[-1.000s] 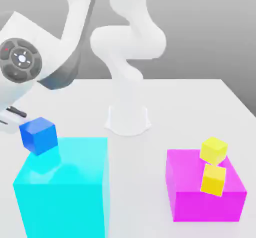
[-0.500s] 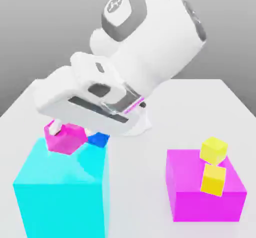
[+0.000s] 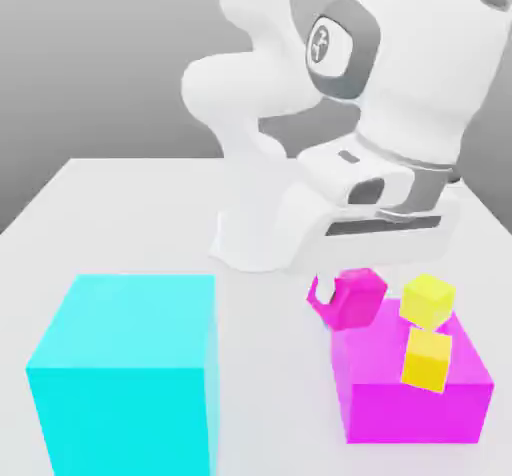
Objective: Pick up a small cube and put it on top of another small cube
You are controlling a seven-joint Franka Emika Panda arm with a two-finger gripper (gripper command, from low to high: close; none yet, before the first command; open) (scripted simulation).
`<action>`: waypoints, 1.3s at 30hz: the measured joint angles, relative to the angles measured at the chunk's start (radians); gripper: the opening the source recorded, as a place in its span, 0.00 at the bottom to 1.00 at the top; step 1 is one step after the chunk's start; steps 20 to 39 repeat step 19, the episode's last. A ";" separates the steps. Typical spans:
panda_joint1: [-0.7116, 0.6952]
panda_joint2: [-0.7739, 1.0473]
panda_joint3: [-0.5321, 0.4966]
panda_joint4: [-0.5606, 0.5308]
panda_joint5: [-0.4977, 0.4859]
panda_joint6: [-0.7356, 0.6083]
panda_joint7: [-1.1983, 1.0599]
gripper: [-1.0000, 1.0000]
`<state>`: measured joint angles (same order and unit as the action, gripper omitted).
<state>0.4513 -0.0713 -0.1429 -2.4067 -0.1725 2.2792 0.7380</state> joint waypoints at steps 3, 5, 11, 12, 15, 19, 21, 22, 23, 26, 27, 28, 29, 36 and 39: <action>0.038 -0.008 0.010 -0.017 0.121 0.047 -0.003 0.00; 0.077 0.004 0.028 -0.017 0.156 0.073 0.000 0.00; 0.079 0.102 0.034 -0.052 0.182 0.209 -0.010 1.00; 0.079 0.102 0.034 -0.052 0.182 0.209 -0.010 1.00; 0.078 0.111 0.033 -0.055 0.182 0.221 -0.010 1.00; 0.075 0.021 0.034 -0.022 0.164 0.100 0.003 1.00; 0.075 0.021 0.034 -0.022 0.164 0.100 0.003 1.00; 0.075 0.021 0.034 -0.022 0.164 0.100 0.003 1.00; 0.075 0.021 0.034 -0.022 0.164 0.100 0.003 1.00; 0.075 0.021 0.034 -0.022 0.164 0.100 0.003 1.00; 0.075 0.021 0.034 -0.022 0.164 0.100 0.003 1.00; 0.075 0.021 0.034 -0.022 0.164 0.100 0.003 1.00; 0.075 0.021 0.034 -0.022 0.164 0.100 0.003 1.00; 0.075 0.021 0.034 -0.022 0.164 0.100 0.003 1.00; 0.075 0.021 0.034 -0.022 0.164 0.100 0.003 1.00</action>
